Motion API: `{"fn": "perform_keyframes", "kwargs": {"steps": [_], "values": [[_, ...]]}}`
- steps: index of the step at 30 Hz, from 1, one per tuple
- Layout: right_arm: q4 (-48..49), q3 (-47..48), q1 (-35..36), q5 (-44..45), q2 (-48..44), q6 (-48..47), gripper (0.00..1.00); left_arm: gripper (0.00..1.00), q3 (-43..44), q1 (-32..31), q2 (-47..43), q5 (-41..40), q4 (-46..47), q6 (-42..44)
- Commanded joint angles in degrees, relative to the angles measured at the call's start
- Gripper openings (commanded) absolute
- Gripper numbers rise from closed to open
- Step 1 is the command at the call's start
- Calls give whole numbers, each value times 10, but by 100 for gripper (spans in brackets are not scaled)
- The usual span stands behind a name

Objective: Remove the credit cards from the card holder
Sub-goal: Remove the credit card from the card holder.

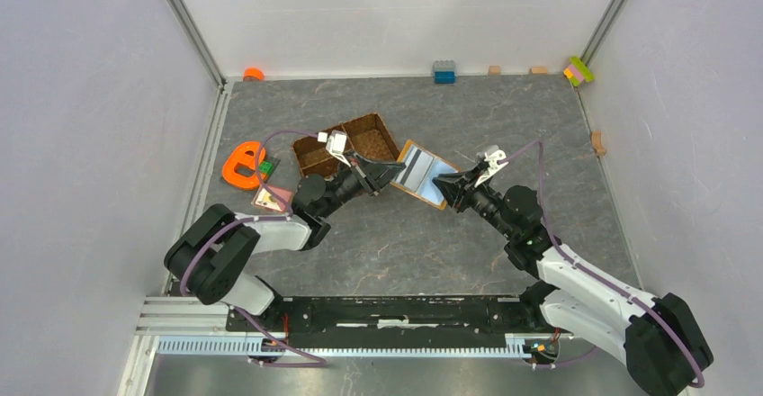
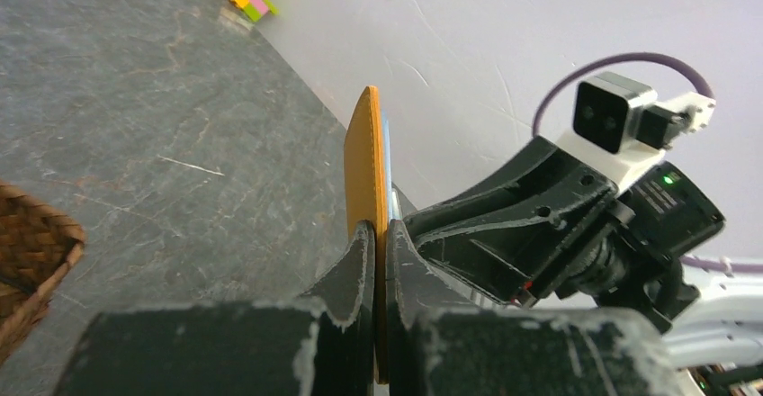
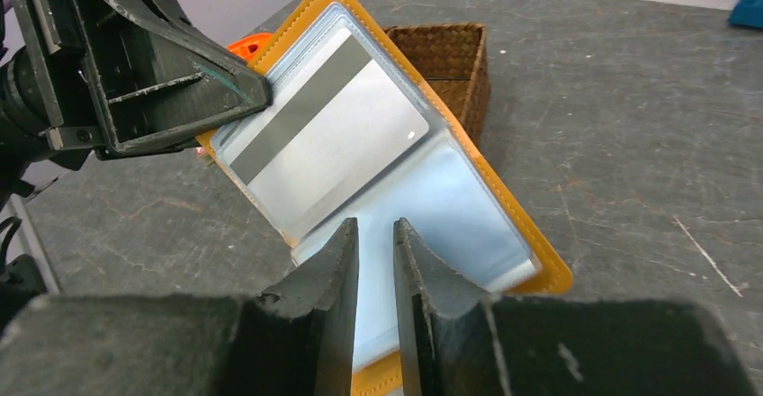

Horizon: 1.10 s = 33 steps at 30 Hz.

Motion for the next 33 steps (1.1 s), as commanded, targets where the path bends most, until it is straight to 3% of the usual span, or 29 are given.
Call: {"fn": "perform_keyframes", "kwargs": {"steps": [1, 7, 12, 17, 19, 21, 23, 27, 33], "values": [[81, -12, -1, -38, 16, 20, 25, 2, 30, 3, 14, 89, 90, 13], [105, -10, -1, -54, 55, 62, 26, 2, 10, 3, 51, 99, 173, 7], [183, -44, -2, -64, 55, 119, 35, 2, 24, -6, 61, 111, 175, 2], [202, -54, -7, -66, 56, 143, 37, 2, 26, -12, 68, 86, 174, -16], [203, -60, -14, -66, 50, 157, 42, 2, 29, -14, 69, 86, 174, -24], [213, -69, -23, -65, 41, 174, 53, 2, 32, -17, 67, 88, 174, -28], [219, -78, -30, -70, 35, 191, 57, 2, 32, -20, 63, 90, 174, -31], [234, -83, -40, -95, 32, 218, 55, 2, 31, -28, 52, 93, 174, -37], [299, -106, -50, -128, 31, 257, 45, 2, 29, -36, 27, 102, 174, -48]]}}
